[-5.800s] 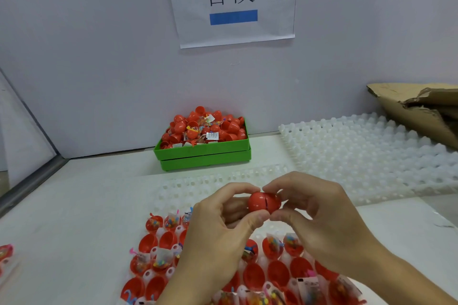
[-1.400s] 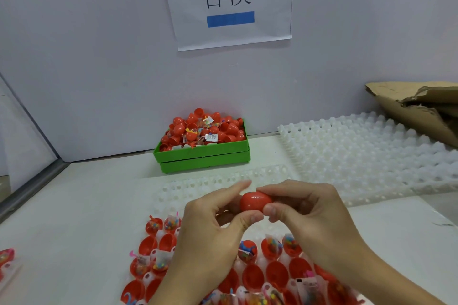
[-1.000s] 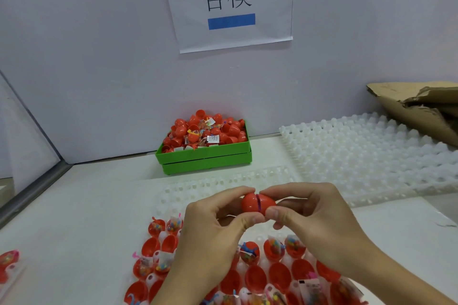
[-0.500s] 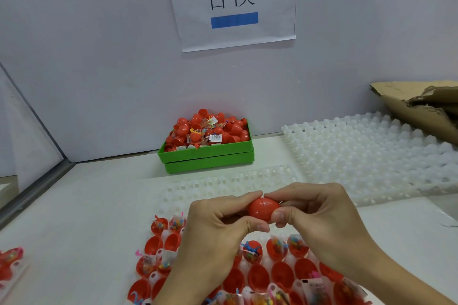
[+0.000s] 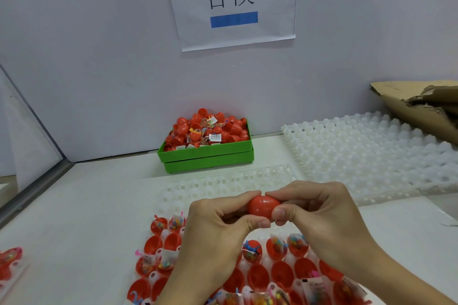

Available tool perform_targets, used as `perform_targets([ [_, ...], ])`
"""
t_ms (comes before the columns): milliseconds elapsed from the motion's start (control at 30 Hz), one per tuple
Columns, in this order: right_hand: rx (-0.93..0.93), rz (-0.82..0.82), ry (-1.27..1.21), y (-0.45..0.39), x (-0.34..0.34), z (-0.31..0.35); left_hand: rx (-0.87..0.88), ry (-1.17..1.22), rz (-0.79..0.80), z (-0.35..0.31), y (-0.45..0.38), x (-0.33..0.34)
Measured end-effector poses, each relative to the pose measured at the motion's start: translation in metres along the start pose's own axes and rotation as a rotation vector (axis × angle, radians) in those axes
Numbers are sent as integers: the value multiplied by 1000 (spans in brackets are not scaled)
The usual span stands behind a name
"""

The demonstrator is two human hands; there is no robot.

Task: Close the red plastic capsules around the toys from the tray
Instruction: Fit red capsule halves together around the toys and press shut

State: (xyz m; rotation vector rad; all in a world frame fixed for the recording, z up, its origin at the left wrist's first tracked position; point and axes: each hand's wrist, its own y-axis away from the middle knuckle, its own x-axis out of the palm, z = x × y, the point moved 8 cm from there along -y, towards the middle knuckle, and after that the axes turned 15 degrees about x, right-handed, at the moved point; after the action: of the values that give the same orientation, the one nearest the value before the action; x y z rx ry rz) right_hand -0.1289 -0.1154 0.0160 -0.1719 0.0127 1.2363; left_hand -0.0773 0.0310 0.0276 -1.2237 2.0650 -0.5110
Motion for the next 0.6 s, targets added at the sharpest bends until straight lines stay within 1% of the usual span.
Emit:
perform_targets([
  [433, 3, -19, 3, -1, 6, -3, -4, -101, -10, 7, 3, 3],
  [500, 17, -8, 12, -1, 8, -3, 13, -103, 10, 5, 3, 4],
  [600, 45, 19, 24, 1, 7, 0, 68, -123, -2, -2, 1, 1],
])
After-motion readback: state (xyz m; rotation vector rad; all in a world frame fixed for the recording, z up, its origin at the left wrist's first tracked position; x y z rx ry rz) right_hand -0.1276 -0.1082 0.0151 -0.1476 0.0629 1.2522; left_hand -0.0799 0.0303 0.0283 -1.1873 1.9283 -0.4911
